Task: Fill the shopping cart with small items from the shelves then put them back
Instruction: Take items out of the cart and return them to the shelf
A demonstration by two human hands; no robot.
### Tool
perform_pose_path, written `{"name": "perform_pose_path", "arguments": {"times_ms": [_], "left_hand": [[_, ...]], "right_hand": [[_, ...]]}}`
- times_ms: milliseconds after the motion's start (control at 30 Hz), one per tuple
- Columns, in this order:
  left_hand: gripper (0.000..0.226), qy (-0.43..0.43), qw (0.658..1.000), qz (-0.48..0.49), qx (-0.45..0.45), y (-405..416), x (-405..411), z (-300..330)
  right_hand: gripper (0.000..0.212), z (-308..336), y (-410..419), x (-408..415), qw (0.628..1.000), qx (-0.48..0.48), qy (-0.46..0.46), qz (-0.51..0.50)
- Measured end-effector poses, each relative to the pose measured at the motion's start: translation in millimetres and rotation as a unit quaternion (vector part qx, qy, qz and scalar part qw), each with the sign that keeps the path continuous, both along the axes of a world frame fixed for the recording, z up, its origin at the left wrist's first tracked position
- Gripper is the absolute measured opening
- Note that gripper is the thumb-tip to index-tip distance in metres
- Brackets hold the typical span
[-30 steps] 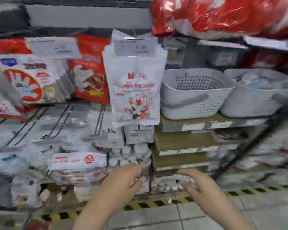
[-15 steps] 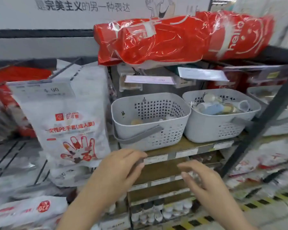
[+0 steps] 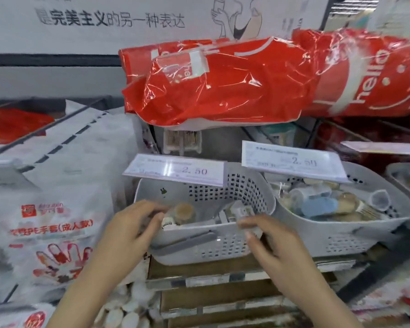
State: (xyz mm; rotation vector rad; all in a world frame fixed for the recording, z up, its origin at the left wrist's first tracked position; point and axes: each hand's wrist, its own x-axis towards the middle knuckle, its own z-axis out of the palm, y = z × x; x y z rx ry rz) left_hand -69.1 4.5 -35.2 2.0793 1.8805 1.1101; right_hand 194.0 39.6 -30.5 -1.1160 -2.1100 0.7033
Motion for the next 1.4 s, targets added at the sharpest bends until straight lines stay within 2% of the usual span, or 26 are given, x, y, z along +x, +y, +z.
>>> {"name": "perform_pose_path", "arguments": {"times_ms": [167,267,367,467,533,667,800,933,967,1033,1100,1133,1200,1267,1333,1400], "left_hand": [[0.015,0.017,0.998,0.036,-0.041,3,4,0],[0.015,0.046,0.996,0.056,-0.058,8,7,2],[0.018,0.051,0.993,0.078,-0.078,15,12,3],[0.019,0.057,0.99,0.11,-0.062,19,19,-1],[0.021,0.064,0.989,0.123,-0.056,20,20,-5],[0.046,0.067,0.989,0.123,-0.053,19,19,-9],[0.039,0.078,0.986,0.137,-0.053,21,21,-6],[0.034,0.083,0.982,0.142,-0.091,22,22,-1],[0.031,0.093,0.98,0.142,-0.104,23,23,2],[0.025,0.113,0.973,0.147,-0.136,24,23,8],[0.023,0.112,0.968,0.144,-0.172,30,21,14],[0.022,0.096,0.968,0.135,-0.186,38,18,14],[0.019,0.089,0.962,0.114,-0.232,61,11,10],[0.013,0.147,0.934,0.089,-0.313,95,4,-4],[0.01,0.201,0.89,0.076,-0.403,123,-1,-23],[0.024,0.237,0.848,0.067,-0.47,140,-6,-36]], "right_hand": [[0.017,6,51,-20,0.997,-0.008,-0.032,0.076],[0.026,10,87,-50,0.978,-0.016,-0.124,0.167],[0.038,11,110,-89,0.942,-0.053,-0.24,0.231],[0.041,19,119,-111,0.91,-0.095,-0.318,0.249],[0.042,23,125,-111,0.898,-0.091,-0.353,0.248],[0.039,20,123,-118,0.872,-0.052,-0.387,0.294],[0.039,8,122,-124,0.846,-0.054,-0.428,0.313],[0.016,5,129,-122,0.87,-0.034,-0.394,0.293],[0.016,3,136,-121,0.879,-0.031,-0.384,0.28],[0.031,-3,151,-112,0.906,-0.069,-0.33,0.255],[0.049,-5,161,-92,0.939,-0.108,-0.238,0.223],[0.047,-3,161,-76,0.946,-0.107,-0.208,0.223],[0.012,8,143,-51,0.946,-0.127,-0.187,0.231],[0.012,12,124,-36,0.957,-0.112,-0.153,0.221],[0.011,11,110,-28,0.98,0.016,-0.095,0.175],[0.007,6,105,-25,0.984,0.041,-0.057,0.164]]}}
